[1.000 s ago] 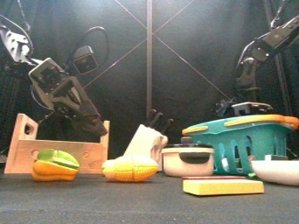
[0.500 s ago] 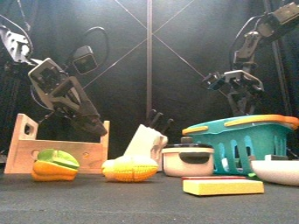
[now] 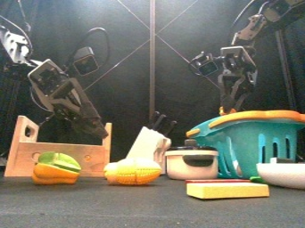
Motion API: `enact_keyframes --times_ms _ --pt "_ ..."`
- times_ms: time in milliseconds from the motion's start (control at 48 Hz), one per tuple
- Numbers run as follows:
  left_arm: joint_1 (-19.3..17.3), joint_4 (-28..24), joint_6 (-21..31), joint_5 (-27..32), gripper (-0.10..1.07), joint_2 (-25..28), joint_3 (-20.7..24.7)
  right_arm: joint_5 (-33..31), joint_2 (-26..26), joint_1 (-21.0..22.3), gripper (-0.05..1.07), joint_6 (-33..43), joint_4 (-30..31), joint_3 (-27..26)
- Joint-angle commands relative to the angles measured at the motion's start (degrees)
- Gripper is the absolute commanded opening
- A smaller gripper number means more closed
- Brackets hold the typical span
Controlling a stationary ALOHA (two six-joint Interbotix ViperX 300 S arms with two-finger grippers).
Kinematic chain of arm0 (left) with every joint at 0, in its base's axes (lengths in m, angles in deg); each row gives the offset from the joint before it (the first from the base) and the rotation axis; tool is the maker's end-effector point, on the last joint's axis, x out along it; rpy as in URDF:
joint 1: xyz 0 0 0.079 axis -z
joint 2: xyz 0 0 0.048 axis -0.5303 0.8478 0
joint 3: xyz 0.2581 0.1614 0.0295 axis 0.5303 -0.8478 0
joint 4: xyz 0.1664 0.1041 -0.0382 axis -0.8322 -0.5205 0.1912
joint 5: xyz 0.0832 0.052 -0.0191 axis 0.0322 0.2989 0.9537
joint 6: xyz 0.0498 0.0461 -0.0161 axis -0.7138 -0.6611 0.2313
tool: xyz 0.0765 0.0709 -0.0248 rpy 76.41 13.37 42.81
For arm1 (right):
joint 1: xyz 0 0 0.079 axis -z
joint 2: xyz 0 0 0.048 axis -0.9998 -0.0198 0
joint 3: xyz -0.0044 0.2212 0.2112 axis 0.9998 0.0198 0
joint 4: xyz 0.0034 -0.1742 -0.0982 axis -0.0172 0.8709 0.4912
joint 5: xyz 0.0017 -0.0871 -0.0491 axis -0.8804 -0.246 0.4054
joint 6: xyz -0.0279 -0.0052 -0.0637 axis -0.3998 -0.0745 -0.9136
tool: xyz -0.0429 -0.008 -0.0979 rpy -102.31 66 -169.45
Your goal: Place yellow nut on board
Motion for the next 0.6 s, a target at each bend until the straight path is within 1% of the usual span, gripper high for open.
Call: enact_keyframes --times_ms 0,312,458,583 --pt "-0.3 0.1 -0.1 -0.2 0.96 -1.5 0.3 0.4 0.4 -0.4 0.59 -0.1 0.1 -2.3" --pt "-0.3 0.2 -0.1 -0.2 0.96 -3.6 -1.1 0.8 0.8 -0.4 0.59 -0.4 1.6 -6.6" --pt "-0.3 0.1 0.0 -0.2 0.96 -4.7 -2.1 4.5 -2.0 -2.5 0.59 -0.4 0.9 -6.6" --pt "-0.1 0.2 0.0 -0.2 0.96 -5.9 -3.5 5.4 -5.6 -5.7 0.59 -0.3 0.2 -7.0"
